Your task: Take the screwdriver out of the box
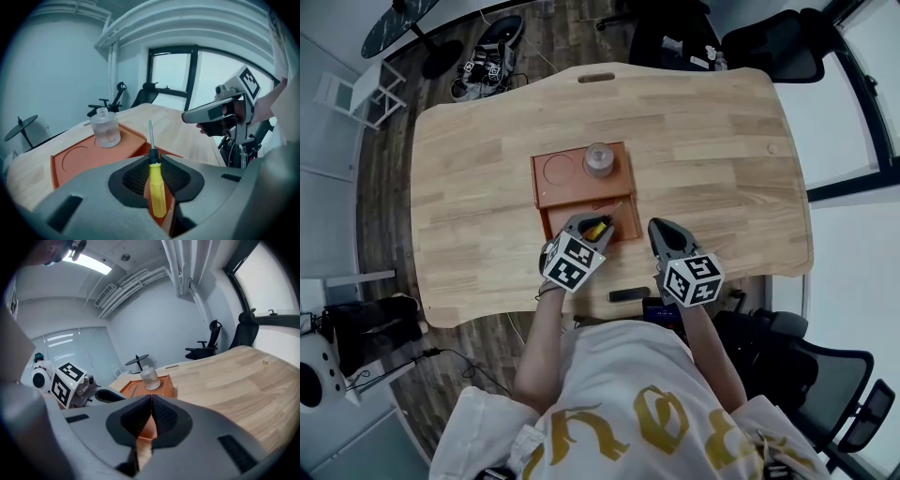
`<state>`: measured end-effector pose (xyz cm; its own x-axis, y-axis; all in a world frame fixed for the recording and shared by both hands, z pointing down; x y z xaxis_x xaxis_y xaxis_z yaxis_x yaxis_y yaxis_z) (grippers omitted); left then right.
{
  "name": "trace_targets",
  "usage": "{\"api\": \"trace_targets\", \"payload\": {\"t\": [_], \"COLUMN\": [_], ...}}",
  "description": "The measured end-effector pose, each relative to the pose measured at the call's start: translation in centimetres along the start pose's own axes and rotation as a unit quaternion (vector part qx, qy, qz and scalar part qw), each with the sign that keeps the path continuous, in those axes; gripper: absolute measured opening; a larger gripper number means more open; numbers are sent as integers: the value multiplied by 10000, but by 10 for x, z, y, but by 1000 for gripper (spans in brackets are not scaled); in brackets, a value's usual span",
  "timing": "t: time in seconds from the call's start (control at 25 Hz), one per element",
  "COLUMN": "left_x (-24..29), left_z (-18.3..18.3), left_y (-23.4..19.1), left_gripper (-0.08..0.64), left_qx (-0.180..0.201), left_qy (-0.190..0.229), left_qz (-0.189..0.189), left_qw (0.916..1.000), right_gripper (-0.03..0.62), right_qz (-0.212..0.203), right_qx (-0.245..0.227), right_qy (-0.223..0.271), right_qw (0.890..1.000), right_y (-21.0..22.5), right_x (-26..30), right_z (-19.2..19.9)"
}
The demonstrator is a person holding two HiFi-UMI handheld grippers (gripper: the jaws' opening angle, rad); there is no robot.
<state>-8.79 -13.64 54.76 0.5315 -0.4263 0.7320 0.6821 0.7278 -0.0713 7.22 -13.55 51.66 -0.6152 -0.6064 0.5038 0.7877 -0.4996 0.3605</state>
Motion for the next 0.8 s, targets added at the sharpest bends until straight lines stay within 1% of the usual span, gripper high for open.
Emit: {"api": "trace_targets", "payload": {"t": [0.08,0.16,0.2,0.28,0.32,0.4,0.44,0.52,0.6,0.72,0.8], "left_x": [-9,-18,-23,-35,-43,-58,-64,-74,-86,-111,-123], "left_z": [-3,-4,-4,-1,0,0,-1,-3,-5,-10,-14], "left_y": [0,1,0,-2,-5,-8,-8,-5,1,7,11], "left_gripper": [77,77,77,77,77,77,77,77,77,77,77], "left_qx": [-207,-457,-570,-761,-872,-1086,-1135,-1109,-1120,-1359,-1298], "left_qy": [266,538,648,845,973,1263,1378,1527,1724,2199,2340], "left_qz": [-54,-87,-103,-174,-216,-307,-365,-451,-464,-434,-498], "left_qw": [9994,9975,9962,9934,9912,9855,9833,9810,9775,9650,9622], "right_gripper": [12,12,12,12,12,12,12,12,12,12,12], "right_qz": [-16,53,137,325,365,373,391,448,461,449,443], "right_qx": [94,24,-153,-694,-879,-952,-933,-918,-936,-961,-964], "right_qy": [123,227,270,306,329,447,516,638,729,842,918], "right_qw": [9999,9997,9994,9966,9949,9938,9935,9927,9919,9908,9901], "right_y": [-2,-3,-5,-9,-12,-16,-16,-18,-22,-32,-38], "right_x": [-6,-14,-19,-28,-32,-39,-43,-52,-59,-66,-71], "right_z": [-3,-5,-7,-13,-16,-22,-24,-24,-23,-21,-21]}}
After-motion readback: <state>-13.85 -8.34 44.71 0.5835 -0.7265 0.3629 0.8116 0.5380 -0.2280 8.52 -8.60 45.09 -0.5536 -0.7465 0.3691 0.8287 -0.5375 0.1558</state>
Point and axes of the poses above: the fingertips, and each gripper's own axes: x forward along the fingers, y to its right, z out of its underside, the point moved 6 cm from there along -x, backward along the fingers, and after that the axes turned 5 degrees about -y, right-handed, at the moved point
